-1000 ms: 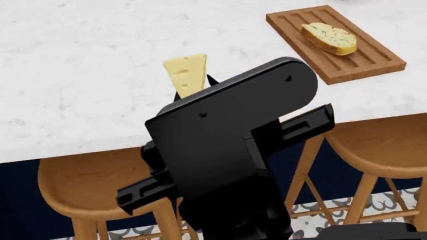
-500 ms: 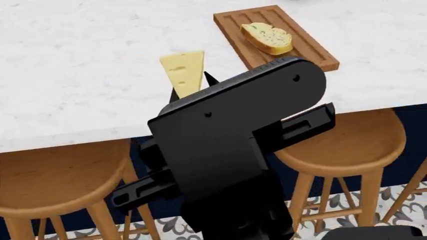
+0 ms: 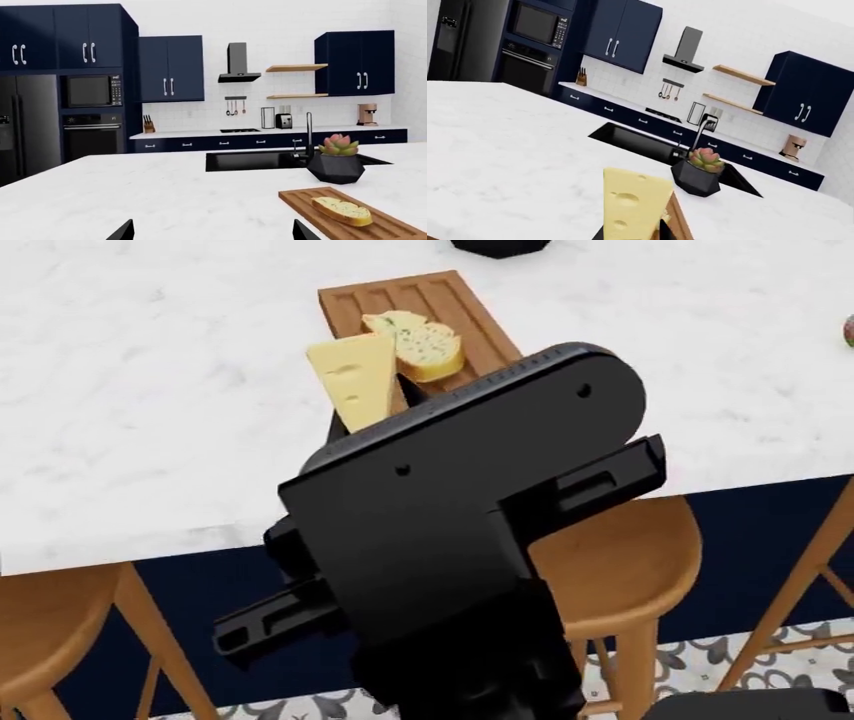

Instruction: Pick up the wedge of cheese and place it on the slice of bread to prepare a simple cheese on bread dish.

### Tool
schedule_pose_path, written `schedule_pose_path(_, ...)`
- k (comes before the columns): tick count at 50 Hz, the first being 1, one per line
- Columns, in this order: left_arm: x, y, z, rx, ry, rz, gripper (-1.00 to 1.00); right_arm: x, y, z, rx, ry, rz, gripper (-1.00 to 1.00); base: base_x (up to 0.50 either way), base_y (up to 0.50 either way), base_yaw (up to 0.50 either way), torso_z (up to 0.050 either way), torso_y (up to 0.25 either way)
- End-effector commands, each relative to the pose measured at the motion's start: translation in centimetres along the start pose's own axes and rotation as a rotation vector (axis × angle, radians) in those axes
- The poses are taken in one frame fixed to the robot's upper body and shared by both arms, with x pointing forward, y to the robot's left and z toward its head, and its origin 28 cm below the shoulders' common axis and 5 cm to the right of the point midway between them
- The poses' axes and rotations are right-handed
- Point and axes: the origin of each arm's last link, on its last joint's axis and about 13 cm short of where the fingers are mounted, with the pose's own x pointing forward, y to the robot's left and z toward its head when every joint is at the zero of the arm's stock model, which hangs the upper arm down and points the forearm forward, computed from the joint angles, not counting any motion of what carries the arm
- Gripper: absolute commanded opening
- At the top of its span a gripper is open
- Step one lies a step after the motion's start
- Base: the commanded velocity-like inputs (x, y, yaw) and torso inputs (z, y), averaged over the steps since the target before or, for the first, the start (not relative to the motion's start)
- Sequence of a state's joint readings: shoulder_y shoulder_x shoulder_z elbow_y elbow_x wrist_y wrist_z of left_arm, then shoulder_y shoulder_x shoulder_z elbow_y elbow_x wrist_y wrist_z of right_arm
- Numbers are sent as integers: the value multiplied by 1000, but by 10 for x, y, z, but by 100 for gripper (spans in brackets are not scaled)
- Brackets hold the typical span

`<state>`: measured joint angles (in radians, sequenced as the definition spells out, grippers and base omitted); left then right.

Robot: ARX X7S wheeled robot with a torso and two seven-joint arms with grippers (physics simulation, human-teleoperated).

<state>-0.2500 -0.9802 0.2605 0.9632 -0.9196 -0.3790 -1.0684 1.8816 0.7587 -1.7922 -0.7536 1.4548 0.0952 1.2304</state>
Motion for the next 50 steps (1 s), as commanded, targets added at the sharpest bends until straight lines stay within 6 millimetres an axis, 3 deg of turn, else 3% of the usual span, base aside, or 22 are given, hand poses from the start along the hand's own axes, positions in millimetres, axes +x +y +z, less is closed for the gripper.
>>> schedule_pose_path(1,0,0,0,-2,-2,0,100,1,0,2,-18,-14,4,-100,296,394,0,0,0)
schedule_pose_path(32,1,0,1,1,0,5,100,2,0,-6,-52,-5,-34,-100,151,455,0,0,1)
schedule_pose_path(33,1,0,1,1,0,5,100,2,0,-6,14,-7,-24,-100,0,0,0,0,11)
schedule_pose_path(45,0,0,0,1,-1,5,100,16,-12,21,74,10,36,-100,0,0,0,0,0)
schedule_pose_path(50,1,1,0,0,0,5,100,30,-26,36,233,50,76,-100,0,0,0,0,0)
